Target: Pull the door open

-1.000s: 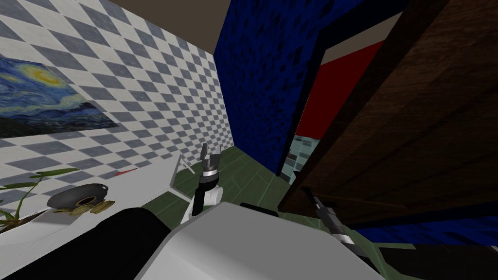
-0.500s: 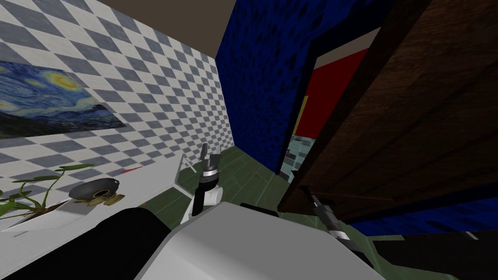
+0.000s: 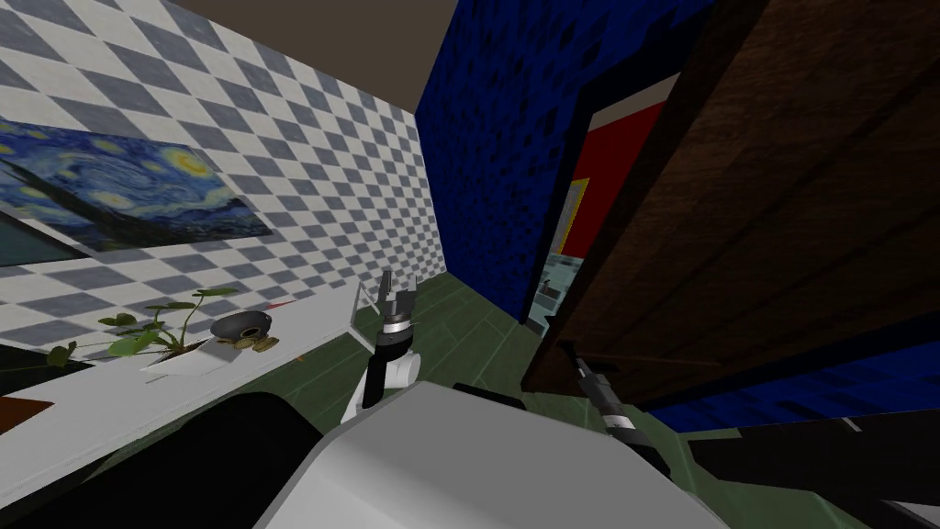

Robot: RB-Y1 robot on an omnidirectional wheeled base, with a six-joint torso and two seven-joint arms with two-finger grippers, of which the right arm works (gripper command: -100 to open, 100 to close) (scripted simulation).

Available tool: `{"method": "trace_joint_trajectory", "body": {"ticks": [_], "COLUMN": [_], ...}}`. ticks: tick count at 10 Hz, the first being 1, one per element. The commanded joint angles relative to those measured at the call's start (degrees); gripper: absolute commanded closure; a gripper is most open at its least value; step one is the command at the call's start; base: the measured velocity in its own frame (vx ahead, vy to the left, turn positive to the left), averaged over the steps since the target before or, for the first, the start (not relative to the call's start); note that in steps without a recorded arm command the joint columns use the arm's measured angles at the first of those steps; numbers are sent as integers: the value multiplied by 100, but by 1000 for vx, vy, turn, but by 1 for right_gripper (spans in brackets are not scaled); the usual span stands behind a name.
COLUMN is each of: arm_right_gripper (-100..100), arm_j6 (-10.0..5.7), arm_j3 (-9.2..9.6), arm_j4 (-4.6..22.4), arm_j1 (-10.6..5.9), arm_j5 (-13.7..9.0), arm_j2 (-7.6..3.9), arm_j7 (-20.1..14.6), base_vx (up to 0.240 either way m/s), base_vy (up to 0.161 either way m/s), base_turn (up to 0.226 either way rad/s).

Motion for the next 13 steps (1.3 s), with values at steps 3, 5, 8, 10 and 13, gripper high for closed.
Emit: {"method": "trace_joint_trajectory", "body": {"ticks": [3, 5, 8, 10, 13], "arm_right_gripper": [100, 100, 100, 100, 100], "arm_j6": [373, 553, 832, 673, 440], "arm_j3": [175, 230, 316, 331, 311], "arm_j4": [-292, -440, -668, -483, -244], "arm_j1": [-68, -113, -183, -179, -166], "arm_j5": [-21, -47, -88, -98, -171], "arm_j2": [159, 217, 305, 280, 158], "arm_j7": [180, 270, 410, 342, 228], "base_vx": [-174, -181, -117, -57, -160], "base_vy": [-85, -146, -155, -30, -13], "base_turn": [51, 120, 70, 152, 229]}}
